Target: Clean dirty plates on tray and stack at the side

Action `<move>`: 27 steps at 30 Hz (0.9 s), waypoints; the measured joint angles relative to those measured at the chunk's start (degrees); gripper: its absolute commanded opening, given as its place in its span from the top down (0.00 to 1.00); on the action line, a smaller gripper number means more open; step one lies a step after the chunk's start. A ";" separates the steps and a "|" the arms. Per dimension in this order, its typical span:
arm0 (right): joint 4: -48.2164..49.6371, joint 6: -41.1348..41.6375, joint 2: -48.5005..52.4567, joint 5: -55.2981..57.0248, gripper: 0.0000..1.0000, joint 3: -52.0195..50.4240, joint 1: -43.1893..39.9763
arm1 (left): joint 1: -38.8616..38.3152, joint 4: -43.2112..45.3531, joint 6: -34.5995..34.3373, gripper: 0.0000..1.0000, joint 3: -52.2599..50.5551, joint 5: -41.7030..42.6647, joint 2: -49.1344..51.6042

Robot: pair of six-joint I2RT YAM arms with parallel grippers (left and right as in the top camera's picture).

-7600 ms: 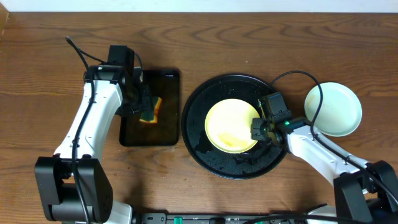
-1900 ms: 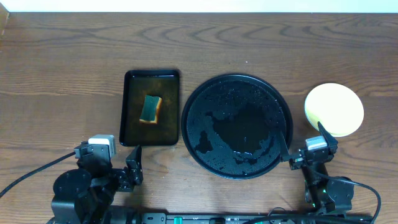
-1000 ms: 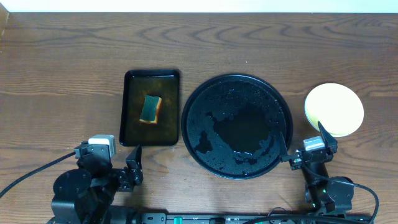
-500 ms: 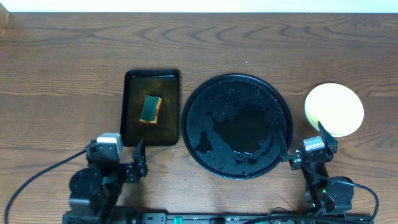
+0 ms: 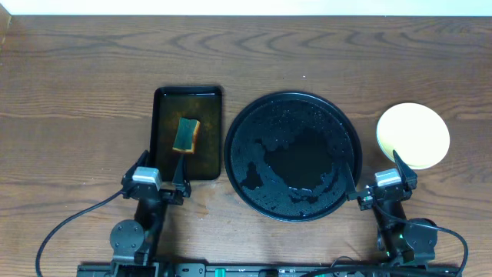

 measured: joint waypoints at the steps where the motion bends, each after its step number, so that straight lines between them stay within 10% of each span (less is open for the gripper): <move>1: 0.02 0.00 0.00 0.00 0.01 0.00 0.00 | 0.00 -0.42 0.15 0.19 -0.57 -0.02 -0.09; 27: 0.00 0.00 0.02 0.00 0.01 0.00 0.00 | 0.00 -5.40 1.22 0.19 -1.09 -1.31 -0.09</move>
